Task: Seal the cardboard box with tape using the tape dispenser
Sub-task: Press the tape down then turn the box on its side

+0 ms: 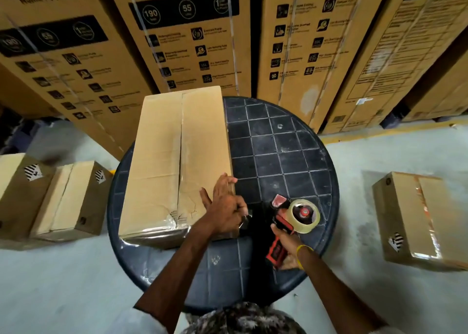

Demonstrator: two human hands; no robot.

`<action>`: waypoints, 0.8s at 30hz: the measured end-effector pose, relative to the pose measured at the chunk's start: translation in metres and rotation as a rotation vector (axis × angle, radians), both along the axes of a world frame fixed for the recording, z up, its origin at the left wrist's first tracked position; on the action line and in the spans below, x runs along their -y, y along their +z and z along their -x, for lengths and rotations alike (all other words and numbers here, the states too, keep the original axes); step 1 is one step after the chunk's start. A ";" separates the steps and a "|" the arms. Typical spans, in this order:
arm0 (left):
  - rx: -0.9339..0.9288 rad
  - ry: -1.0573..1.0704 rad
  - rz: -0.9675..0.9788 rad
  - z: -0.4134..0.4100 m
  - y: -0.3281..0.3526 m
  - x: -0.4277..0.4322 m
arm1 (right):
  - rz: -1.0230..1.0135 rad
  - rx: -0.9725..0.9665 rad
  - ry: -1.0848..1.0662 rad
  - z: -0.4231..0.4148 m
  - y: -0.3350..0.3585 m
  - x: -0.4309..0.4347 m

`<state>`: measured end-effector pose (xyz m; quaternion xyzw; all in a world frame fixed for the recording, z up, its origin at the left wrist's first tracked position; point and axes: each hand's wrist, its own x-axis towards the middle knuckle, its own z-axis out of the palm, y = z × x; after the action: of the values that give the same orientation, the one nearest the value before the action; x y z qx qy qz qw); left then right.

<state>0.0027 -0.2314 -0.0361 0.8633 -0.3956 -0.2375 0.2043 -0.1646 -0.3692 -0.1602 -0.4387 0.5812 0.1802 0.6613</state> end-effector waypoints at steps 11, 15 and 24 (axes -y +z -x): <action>-0.036 0.043 0.000 0.001 -0.005 0.002 | -0.111 0.522 -0.192 -0.028 0.087 -0.046; -0.067 -0.030 -0.031 -0.001 -0.001 0.000 | -0.192 0.569 -0.390 -0.041 0.083 -0.071; 0.126 -0.287 -0.017 -0.011 -0.010 -0.047 | -0.155 0.492 -0.485 -0.055 0.084 -0.076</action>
<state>0.0140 -0.1844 -0.0458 0.8128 -0.5251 -0.2128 0.1358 -0.1098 -0.2932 -0.0764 -0.2665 0.4763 -0.0496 0.8365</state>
